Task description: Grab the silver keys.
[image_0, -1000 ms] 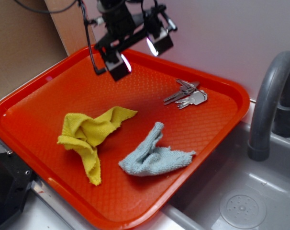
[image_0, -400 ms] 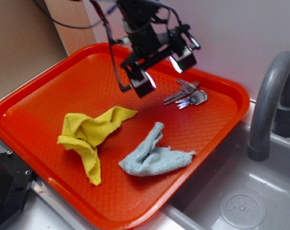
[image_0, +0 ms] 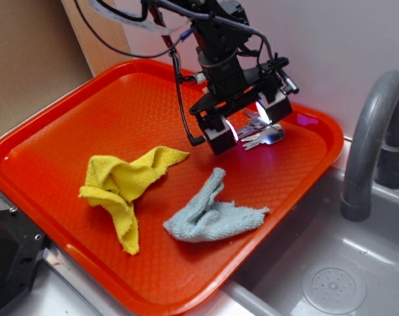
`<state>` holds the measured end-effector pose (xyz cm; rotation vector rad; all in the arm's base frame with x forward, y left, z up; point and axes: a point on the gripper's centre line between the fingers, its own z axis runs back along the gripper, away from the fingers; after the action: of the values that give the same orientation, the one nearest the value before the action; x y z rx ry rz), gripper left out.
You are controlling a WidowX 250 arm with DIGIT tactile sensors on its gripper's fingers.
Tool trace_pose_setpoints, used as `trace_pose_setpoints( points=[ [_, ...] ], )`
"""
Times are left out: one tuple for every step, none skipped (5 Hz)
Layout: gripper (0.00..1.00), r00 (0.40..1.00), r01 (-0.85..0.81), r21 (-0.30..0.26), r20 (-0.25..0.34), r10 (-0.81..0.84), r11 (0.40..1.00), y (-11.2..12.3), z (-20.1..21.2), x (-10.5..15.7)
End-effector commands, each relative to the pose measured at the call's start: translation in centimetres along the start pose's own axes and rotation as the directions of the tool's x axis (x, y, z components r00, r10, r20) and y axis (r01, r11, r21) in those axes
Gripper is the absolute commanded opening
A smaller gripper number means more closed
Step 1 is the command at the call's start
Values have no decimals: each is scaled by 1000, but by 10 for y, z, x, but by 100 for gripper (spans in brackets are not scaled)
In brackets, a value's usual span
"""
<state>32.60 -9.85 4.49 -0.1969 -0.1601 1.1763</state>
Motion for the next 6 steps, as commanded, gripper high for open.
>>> trace_pose_setpoints(
  points=[
    [0, 996, 85, -76, 2, -85, 993, -19, 27, 21],
    [0, 987, 161, -69, 22, -160, 984, -24, 33, 27],
    [0, 945, 323, -54, 69, -320, 945, -21, 54, 40],
    [0, 823, 564, 8, 79, -563, 826, -8, 89, 61],
    [0, 672, 740, 29, -90, -735, 672, 22, 132, 97],
    [0, 469, 879, -9, -173, -866, 477, 45, 164, 127]
  ],
)
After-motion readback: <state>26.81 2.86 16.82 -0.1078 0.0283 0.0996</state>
